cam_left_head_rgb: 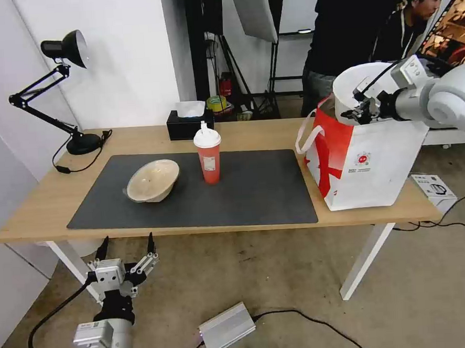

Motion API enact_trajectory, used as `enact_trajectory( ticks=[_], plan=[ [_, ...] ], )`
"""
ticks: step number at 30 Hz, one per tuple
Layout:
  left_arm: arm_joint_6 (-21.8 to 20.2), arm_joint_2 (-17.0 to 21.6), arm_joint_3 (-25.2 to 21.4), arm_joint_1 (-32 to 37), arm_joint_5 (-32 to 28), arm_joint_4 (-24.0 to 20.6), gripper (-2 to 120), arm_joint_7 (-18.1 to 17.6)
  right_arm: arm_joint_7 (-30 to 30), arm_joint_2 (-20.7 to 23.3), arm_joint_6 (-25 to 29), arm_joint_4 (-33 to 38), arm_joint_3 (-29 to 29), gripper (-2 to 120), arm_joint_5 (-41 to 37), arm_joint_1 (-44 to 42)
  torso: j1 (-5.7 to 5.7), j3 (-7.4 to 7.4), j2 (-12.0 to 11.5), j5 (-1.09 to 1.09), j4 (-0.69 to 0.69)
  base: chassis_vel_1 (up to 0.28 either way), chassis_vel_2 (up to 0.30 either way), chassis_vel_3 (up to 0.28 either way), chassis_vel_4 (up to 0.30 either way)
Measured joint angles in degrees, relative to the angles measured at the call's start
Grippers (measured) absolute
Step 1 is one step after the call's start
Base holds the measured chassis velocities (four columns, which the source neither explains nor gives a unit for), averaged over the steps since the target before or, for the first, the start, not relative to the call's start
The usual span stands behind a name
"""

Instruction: Pick up the trash from the table and place it into the takeout bag.

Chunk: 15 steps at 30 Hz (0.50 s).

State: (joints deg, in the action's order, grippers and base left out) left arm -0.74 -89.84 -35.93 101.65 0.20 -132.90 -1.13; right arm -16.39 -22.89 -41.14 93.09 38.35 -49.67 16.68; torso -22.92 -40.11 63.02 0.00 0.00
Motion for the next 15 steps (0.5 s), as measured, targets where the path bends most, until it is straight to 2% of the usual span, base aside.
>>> enact_trajectory(
  ticks=[15],
  plan=[
    [-0.1,0.1,0.6,0.0,0.1,0.2,100,0.0,-0.3,1.9,0.0,2.9,-2.1,0,-0.5,-0.8,0.0,0.0,0.0,0.0,0.0,0.0,0.0,0.0,0.0]
  ],
)
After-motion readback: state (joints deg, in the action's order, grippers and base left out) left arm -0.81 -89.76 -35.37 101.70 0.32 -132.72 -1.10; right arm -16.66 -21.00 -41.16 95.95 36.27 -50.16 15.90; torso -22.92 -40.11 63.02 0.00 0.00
